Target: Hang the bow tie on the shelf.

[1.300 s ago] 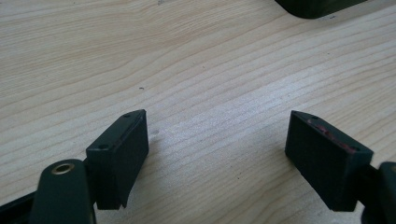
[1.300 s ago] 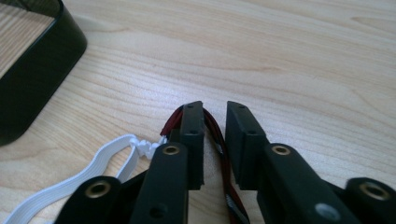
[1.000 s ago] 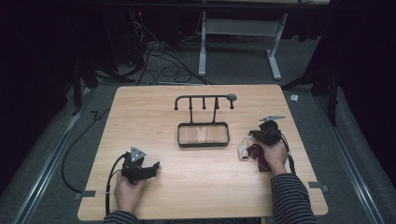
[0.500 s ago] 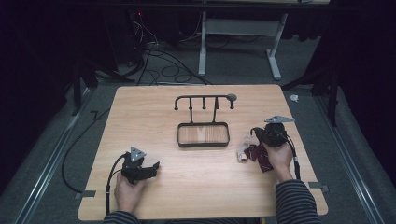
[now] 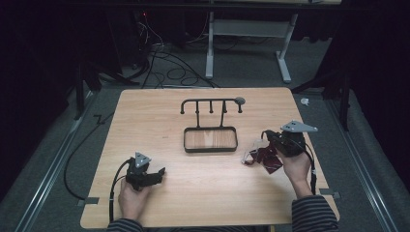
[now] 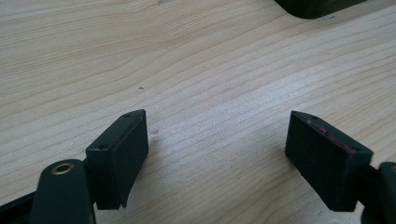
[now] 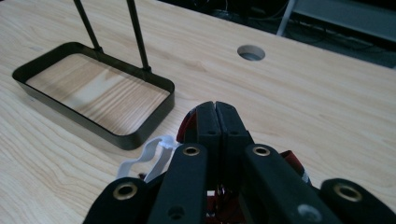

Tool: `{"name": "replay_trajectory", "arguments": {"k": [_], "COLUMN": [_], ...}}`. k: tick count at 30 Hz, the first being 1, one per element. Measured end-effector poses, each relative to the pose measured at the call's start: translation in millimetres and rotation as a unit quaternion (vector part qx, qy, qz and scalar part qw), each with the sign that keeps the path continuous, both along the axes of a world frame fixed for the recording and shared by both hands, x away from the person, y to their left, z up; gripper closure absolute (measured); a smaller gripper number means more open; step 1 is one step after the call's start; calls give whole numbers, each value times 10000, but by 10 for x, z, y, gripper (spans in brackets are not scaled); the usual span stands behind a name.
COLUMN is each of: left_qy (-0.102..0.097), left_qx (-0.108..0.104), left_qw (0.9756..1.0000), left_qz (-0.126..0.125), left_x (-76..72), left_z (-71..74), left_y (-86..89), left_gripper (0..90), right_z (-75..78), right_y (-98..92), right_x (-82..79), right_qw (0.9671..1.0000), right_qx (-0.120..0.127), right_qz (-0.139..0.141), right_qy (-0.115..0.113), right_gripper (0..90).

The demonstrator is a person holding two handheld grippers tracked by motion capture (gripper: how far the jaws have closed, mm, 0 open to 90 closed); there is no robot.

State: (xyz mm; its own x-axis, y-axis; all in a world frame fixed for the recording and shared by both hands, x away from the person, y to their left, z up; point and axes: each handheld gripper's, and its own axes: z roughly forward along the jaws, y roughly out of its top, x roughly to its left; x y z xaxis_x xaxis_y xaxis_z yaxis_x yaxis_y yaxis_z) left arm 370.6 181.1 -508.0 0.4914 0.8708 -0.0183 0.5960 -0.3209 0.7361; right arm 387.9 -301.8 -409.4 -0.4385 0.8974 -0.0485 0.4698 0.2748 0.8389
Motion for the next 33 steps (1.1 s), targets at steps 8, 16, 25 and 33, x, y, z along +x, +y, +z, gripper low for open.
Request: {"name": "replay_trajectory", "arguments": {"k": [8, 16, 25, 33], "left_qy": [3, 3, 1, 2], "left_qx": [5, 4, 6, -14], "left_qw": [10000, 10000, 10000, 10000], "left_qz": [-33, -34, -31, -32], "left_x": [-2, -2, -2, 0], "left_z": [1, 1, 1, 0], "left_y": [-3, -2, -3, 0], "left_gripper": [219, 219, 219, 219], "right_z": [141, 265, 418, 468], "right_y": [100, 225, 358, 478], "right_x": [-132, -215, -306, -345], "right_qw": [9996, 9983, 9959, 9941], "right_qx": [20, 57, 247, 228], "right_qz": [127, 363, 635, 825], "right_qy": [-265, -444, -590, -673], "right_gripper": [900, 900, 900, 900]}}
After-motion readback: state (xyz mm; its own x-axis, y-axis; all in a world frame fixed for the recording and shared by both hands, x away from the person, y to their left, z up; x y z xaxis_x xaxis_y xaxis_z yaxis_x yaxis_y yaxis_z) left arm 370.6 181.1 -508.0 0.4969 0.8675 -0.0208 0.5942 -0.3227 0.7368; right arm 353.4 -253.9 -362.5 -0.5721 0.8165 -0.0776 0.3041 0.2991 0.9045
